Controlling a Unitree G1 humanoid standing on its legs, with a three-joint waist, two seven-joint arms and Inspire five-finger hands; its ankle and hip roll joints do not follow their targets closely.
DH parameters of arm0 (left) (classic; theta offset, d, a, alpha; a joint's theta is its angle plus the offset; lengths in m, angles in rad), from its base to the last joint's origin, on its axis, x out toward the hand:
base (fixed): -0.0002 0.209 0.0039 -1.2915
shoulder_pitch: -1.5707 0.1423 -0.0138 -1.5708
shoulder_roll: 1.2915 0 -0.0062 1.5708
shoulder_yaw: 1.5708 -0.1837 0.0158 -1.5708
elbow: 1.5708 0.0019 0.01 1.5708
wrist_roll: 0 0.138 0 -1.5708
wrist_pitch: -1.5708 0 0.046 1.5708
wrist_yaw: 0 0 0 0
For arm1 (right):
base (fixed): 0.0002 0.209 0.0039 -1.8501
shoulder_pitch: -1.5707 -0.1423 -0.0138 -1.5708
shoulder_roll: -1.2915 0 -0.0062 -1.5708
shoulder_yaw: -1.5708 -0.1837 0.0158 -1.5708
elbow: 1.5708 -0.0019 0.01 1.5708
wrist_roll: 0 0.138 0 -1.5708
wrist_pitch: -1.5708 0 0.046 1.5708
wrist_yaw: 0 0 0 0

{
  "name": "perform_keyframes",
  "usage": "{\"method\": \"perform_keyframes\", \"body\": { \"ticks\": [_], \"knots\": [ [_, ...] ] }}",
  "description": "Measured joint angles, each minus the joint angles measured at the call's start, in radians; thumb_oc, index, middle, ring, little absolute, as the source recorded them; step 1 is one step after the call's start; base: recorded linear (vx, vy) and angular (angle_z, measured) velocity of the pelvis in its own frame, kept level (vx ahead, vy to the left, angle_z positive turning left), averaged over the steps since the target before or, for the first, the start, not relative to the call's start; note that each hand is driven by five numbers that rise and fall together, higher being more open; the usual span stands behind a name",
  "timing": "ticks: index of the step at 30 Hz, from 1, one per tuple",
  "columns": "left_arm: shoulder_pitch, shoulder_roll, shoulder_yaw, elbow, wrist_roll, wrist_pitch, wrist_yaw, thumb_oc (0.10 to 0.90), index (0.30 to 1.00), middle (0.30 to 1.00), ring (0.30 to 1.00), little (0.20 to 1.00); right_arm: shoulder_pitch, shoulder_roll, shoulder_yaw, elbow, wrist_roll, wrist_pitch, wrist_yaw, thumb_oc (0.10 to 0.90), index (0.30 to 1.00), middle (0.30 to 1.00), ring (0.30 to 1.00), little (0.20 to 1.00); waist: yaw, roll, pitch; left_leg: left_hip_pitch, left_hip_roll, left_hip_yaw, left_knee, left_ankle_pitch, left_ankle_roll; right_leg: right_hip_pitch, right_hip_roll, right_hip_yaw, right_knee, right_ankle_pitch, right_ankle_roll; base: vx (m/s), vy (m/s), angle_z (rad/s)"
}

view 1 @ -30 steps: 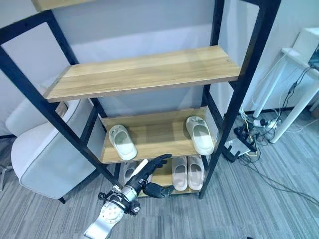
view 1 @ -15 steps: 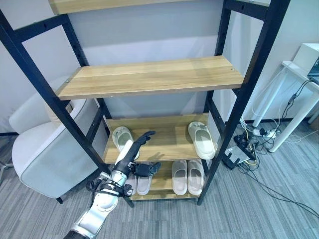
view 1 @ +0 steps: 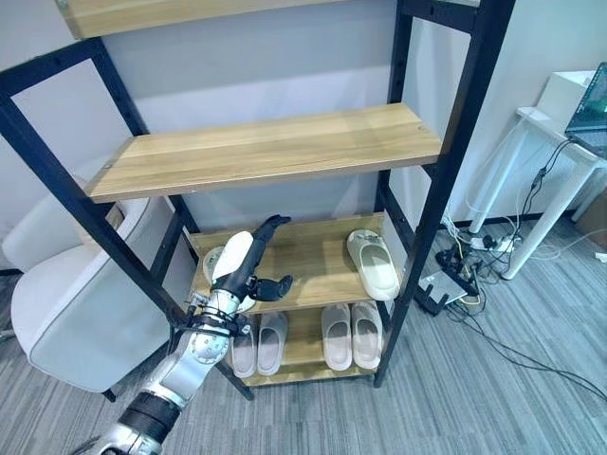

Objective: Arrange the slippers neatly on the shoe rack.

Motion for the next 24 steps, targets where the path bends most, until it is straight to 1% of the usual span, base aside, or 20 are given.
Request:
{"method": "perform_keyframes", "body": {
  "ticks": [2, 5, 9, 13, 18, 23, 24],
  "knots": [
    [-0.021, 0.008, 0.001, 0.035, 0.008, 0.013, 0.018, 0.8, 0.9, 0.9, 0.9, 0.9, 0.0, 0.0, 0.0, 0.0, 0.0, 0.0, 0.0, 0.8, 0.9, 0.9, 0.9, 0.9, -0.004, 0.0, 0.0, -0.01, 0.0, 0.005, 0.0, 0.0, 0.0, -0.012, 0.0, 0.008, 0.0, 0.005, -0.004, 0.0, 0.011, -0.09],
    [-0.022, 0.018, 0.0, 0.042, 0.022, 0.013, 0.029, 0.8, 0.9, 0.9, 0.9, 0.9, 0.001, -0.001, 0.001, 0.006, -0.001, 0.0, 0.0, 0.8, 0.9, 0.9, 0.9, 0.9, -0.004, 0.0, 0.001, -0.018, -0.001, 0.021, 0.0, 0.0, 0.0, -0.029, -0.001, 0.018, 0.0, 0.009, -0.004, 0.0, 0.016, -0.13],
    [-0.042, 0.02, 0.0, 0.082, 0.046, 0.015, 0.043, 0.8, 0.9, 0.9, 0.9, 0.9, -0.001, -0.001, 0.002, 0.012, -0.004, -0.001, 0.0, 0.8, 0.9, 0.9, 0.9, 0.9, -0.005, -0.001, 0.002, -0.026, -0.001, 0.024, 0.0, 0.0, 0.0, -0.038, -0.001, 0.018, 0.0, 0.009, -0.003, 0.0, 0.004, -0.01],
    [-0.073, 0.039, -0.001, 0.113, 0.089, 0.058, 0.058, 0.8, 0.9, 0.9, 0.9, 0.9, -0.01, -0.013, 0.004, 0.013, -0.005, -0.001, 0.0, 0.8, 0.9, 0.9, 0.9, 0.9, -0.005, -0.001, 0.01, -0.034, -0.001, 0.025, 0.0, 0.0, 0.0, -0.047, -0.001, 0.019, 0.0, 0.01, -0.003, 0.0, 0.0, 0.0],
    [-0.088, 0.075, 0.0, 0.113, 0.135, 0.075, 0.08, 0.8, 0.9, 0.9, 0.9, 0.9, -0.023, -0.035, 0.011, 0.012, -0.014, -0.005, 0.0, 0.8, 0.9, 0.9, 0.9, 0.9, -0.003, -0.001, 0.029, -0.05, -0.001, 0.024, 0.0, 0.001, 0.0, -0.062, -0.001, 0.018, 0.0, 0.012, -0.003, 0.0, 0.0, 0.0],
    [-0.088, 0.085, 0.002, 0.113, 0.163, 0.079, 0.085, 0.8, 0.9, 0.9, 0.9, 0.9, -0.03, -0.035, 0.012, 0.011, -0.037, -0.01, 0.001, 0.8, 0.9, 0.9, 0.9, 0.9, 0.001, -0.013, 0.041, -0.051, -0.001, 0.025, 0.004, 0.001, 0.0, -0.063, -0.001, 0.019, 0.0, 0.013, -0.002, 0.0, 0.0, 0.0],
    [-0.088, 0.095, 0.003, 0.113, 0.169, 0.08, 0.085, 0.8, 0.9, 0.9, 0.9, 0.9, -0.035, -0.035, 0.012, 0.011, -0.044, -0.01, 0.0, 0.8, 0.9, 0.9, 0.9, 0.9, 0.001, -0.02, 0.046, -0.051, -0.001, 0.026, 0.004, 0.001, 0.0, -0.064, -0.001, 0.019, 0.0, 0.013, -0.002, 0.0, 0.0, 0.0]
  ]
}}
